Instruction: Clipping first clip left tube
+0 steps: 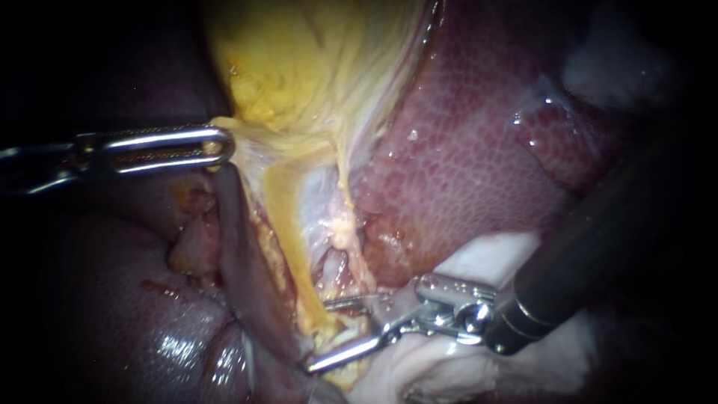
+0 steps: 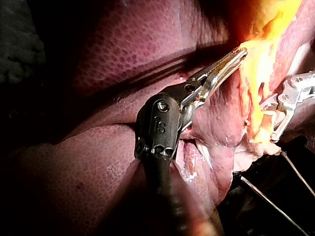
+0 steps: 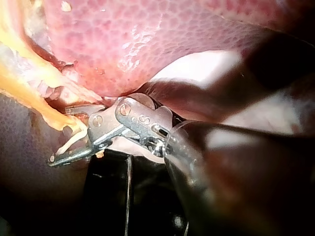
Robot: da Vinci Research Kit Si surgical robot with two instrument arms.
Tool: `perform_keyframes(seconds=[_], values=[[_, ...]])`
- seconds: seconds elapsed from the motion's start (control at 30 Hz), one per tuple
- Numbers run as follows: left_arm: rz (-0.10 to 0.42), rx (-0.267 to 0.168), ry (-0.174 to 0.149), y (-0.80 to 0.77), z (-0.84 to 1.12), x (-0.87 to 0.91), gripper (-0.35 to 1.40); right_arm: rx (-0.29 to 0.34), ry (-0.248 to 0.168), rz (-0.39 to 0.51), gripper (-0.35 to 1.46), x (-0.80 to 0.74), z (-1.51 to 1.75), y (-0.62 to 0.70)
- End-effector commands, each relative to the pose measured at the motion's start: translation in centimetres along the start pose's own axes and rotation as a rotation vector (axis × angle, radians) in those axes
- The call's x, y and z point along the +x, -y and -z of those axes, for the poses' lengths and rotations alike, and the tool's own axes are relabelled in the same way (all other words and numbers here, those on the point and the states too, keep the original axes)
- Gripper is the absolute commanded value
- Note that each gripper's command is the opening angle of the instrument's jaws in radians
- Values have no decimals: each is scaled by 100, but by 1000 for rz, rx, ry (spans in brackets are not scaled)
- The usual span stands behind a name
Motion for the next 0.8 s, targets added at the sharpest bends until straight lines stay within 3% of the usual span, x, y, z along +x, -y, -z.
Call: perform_keyframes(seconds=[0.03, 0.53, 0.8], values=[[-1, -2, 0, 1, 0, -1, -35, 0, -3, 0, 58, 0, -1, -1], [0, -3, 1, 2, -2, -1, -35, 5, -4, 2, 58, 0, -1, -3], [1, -8, 2, 5, -5, -3, -35, -6, 8, 8, 58, 3, -12, -11]])
